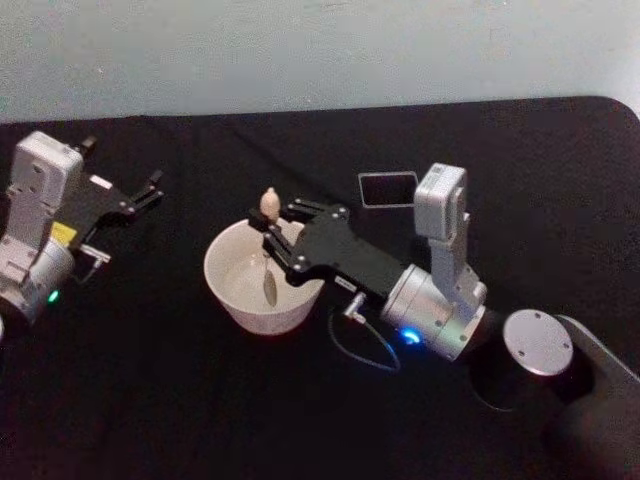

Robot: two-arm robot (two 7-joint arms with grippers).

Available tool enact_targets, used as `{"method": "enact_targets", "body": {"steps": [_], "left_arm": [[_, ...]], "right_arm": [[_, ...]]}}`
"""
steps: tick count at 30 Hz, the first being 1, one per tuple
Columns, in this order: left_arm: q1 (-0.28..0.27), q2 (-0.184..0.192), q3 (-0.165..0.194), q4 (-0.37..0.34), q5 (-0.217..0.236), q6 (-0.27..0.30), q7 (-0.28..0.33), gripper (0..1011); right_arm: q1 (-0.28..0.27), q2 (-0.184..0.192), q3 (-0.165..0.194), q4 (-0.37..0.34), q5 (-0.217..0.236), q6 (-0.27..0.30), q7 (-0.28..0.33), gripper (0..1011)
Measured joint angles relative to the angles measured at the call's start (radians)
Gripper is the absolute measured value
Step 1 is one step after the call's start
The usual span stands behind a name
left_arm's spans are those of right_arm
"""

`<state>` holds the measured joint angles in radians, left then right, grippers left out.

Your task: Pick up the stirring spoon with one hand, stir inside the cup, then place it back in its original position.

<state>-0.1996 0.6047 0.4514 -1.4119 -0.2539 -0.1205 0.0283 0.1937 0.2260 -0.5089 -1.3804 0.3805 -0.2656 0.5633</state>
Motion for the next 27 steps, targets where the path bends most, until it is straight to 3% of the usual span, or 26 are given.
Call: {"method": "enact_targets", "body": {"steps": [13, 21, 27], "left_arm": [[0.0, 0.0, 0.0, 0.0, 0.0, 0.0, 0.0, 1001], [0.0, 0.0, 0.0, 0.0, 0.0, 0.0, 0.0, 1001], [0.0, 0.0, 0.0, 0.0, 0.0, 0.0, 0.0, 1001]], "right_arm": [[0.047, -0.058, -0.023, 0.07, -0.026, -0.014, -0.027, 214], [0.083, -0.091, -0.01, 0.126, -0.047, -0.032, -0.058, 214], [0.091, -0.092, 0.003, 0.143, -0.056, -0.036, -0.065, 214]]}}
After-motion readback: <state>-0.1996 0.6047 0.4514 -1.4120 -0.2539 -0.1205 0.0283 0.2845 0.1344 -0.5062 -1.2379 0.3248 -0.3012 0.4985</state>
